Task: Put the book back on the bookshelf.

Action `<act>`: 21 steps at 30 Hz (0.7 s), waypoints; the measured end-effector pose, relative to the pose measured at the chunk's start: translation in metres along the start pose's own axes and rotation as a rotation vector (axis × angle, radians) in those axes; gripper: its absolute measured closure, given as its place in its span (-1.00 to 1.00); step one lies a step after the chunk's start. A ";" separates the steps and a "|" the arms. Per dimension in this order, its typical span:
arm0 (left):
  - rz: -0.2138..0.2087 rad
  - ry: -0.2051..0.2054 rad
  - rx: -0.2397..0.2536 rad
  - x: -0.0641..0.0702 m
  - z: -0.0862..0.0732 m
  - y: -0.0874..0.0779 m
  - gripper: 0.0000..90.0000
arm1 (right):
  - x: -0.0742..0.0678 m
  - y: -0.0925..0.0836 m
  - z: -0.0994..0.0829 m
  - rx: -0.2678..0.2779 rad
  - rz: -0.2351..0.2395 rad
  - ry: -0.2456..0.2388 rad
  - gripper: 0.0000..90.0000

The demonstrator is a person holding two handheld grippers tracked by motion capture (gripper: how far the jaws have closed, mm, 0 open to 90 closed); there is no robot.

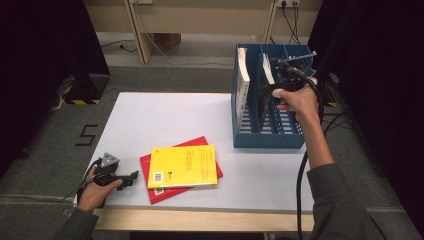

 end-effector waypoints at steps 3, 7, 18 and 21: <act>0.000 0.000 0.000 0.000 0.000 0.000 -0.80 | 0.000 -0.005 -0.010 0.000 -0.008 0.003 -0.52; 0.000 0.000 0.000 0.000 0.000 0.000 -0.80 | 0.002 -0.011 -0.017 0.021 0.017 0.021 -0.54; 0.000 0.000 0.001 0.000 0.000 0.000 -0.80 | -0.001 -0.025 -0.051 0.055 0.061 0.013 -0.58; 0.001 0.002 -0.001 0.000 0.000 0.000 -0.80 | -0.003 -0.026 -0.055 0.055 0.066 0.004 -0.58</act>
Point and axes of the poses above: each handheld gripper's, and its own axes: y roughly forward along the jaws, z roughly out of its top, x roughly to its right, the point moved 3 cm from there along y, roughly forward along the jaws
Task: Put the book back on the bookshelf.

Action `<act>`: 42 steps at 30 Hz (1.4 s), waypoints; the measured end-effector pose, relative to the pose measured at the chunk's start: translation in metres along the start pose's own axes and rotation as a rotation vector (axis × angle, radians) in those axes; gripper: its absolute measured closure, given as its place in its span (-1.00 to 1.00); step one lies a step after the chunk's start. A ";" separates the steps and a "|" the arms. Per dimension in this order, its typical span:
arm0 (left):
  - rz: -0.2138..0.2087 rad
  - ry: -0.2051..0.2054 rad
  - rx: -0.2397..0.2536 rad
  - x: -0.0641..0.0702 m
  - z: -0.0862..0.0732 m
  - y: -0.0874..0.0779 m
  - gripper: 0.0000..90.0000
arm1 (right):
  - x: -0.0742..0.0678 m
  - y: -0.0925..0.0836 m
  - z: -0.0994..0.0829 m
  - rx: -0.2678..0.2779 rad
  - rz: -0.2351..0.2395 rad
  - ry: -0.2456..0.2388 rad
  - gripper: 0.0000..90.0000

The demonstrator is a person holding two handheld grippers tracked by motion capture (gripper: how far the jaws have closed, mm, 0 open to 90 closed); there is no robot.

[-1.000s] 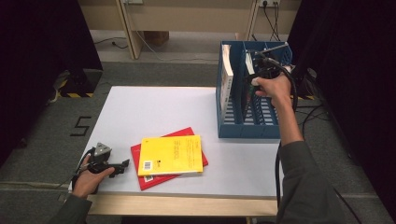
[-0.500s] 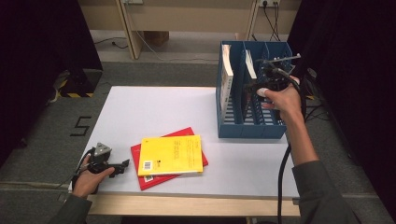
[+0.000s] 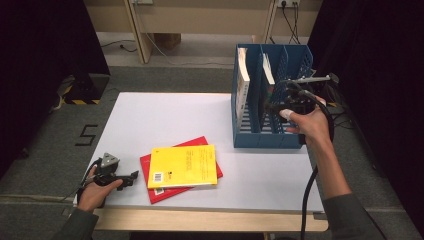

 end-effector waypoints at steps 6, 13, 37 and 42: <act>0.000 0.000 0.000 0.000 0.000 0.000 -0.80 | -0.009 0.001 -0.011 0.010 0.026 -0.014 -0.57; 0.000 0.000 0.001 0.000 0.000 0.000 -0.80 | -0.019 0.003 -0.022 0.027 0.082 -0.001 -0.57; 0.000 0.000 0.000 0.000 0.000 0.000 -0.80 | -0.046 0.020 -0.077 0.051 0.197 -0.015 -0.52; 0.001 0.000 -0.001 0.000 0.000 0.000 -0.79 | -0.052 0.026 -0.090 0.030 0.211 -0.022 -0.51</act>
Point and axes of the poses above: each handheld gripper's, and its own axes: y roughly forward along the jaws, z roughly out of its top, x roughly to its right, the point moved 3 cm from there along y, roughly forward along the jaws
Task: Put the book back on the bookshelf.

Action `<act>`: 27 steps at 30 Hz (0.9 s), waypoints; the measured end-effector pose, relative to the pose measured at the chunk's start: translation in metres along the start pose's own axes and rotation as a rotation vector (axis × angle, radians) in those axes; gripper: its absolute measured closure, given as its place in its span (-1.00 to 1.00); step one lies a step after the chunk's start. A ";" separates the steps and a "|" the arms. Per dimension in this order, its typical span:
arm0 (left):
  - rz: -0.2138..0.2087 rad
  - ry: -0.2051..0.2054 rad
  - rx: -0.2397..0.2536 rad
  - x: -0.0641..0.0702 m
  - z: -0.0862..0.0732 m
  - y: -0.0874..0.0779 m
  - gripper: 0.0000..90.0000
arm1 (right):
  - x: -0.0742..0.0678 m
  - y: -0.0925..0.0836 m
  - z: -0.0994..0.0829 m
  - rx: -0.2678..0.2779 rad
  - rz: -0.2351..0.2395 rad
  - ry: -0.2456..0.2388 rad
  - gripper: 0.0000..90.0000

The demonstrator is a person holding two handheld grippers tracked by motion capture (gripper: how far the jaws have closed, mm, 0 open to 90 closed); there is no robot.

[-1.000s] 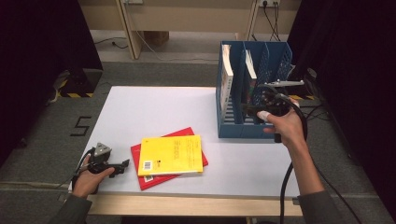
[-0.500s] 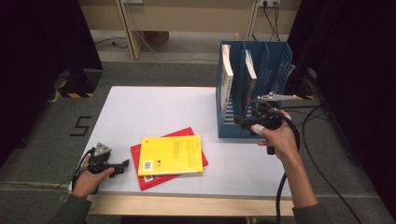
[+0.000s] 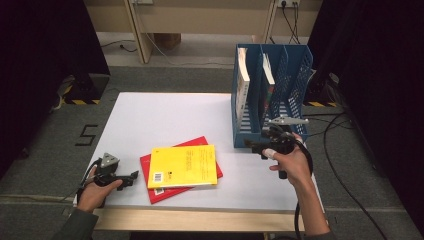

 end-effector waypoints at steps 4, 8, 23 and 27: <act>0.000 0.000 0.000 0.000 0.000 0.000 -0.80 | -0.005 0.005 -0.009 0.005 0.020 -0.008 -0.51; -0.001 0.000 0.000 0.000 0.000 0.000 -0.80 | -0.008 0.012 -0.017 0.018 0.049 0.011 -0.49; -0.003 0.000 -0.002 0.000 0.000 0.000 -0.80 | -0.010 0.044 -0.049 -0.068 0.079 0.032 -0.49; -0.003 0.000 -0.002 0.000 0.000 0.000 -0.80 | -0.010 0.049 -0.054 -0.090 0.070 0.026 -0.48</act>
Point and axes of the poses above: each handheld gripper's, and its own axes: y roughly forward along the jaws, z roughly out of its top, x roughly to its right, the point moved 3 cm from there along y, roughly forward along the jaws
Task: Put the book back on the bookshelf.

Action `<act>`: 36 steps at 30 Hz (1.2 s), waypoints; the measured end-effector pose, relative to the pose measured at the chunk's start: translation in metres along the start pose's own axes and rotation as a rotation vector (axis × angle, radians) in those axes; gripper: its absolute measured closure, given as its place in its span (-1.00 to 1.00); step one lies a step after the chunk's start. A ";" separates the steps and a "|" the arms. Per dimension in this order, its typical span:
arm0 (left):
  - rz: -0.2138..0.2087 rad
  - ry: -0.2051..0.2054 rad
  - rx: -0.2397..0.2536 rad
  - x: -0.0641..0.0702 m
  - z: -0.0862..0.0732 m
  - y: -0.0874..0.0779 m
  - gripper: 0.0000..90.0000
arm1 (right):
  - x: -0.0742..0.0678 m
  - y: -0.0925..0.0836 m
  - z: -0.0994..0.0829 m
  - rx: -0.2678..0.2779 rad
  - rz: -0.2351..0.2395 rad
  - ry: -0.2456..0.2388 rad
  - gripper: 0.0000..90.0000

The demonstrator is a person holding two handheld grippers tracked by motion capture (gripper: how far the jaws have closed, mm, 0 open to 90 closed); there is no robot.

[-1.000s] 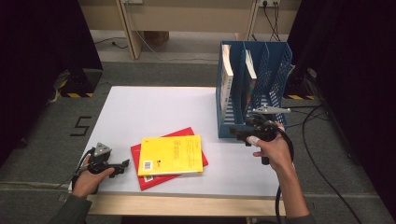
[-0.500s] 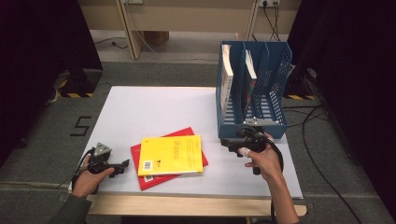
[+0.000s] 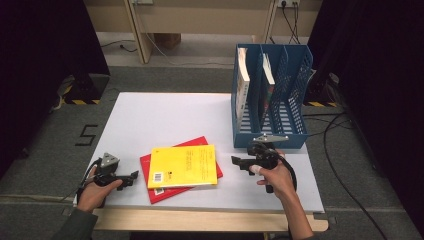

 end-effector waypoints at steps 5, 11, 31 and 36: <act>0.000 -0.003 0.002 0.000 0.000 0.000 -0.80 | -0.002 0.010 -0.006 -0.027 0.014 -0.003 -0.48; -0.001 -0.003 0.002 0.000 0.000 0.000 -0.80 | -0.005 0.020 -0.012 -0.066 0.014 -0.008 -0.47; 0.000 -0.002 0.001 0.000 0.000 0.000 -0.80 | -0.005 0.036 -0.022 -0.107 0.037 0.011 -0.47; 0.000 -0.002 0.002 0.000 0.000 0.000 -0.80 | -0.008 0.040 -0.024 -0.121 0.042 0.001 -0.47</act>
Point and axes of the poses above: each handheld gripper's, and its own axes: y roughly forward along the jaws, z roughly out of its top, x roughly to its right, the point moved 3 cm from there along y, roughly forward along the jaws
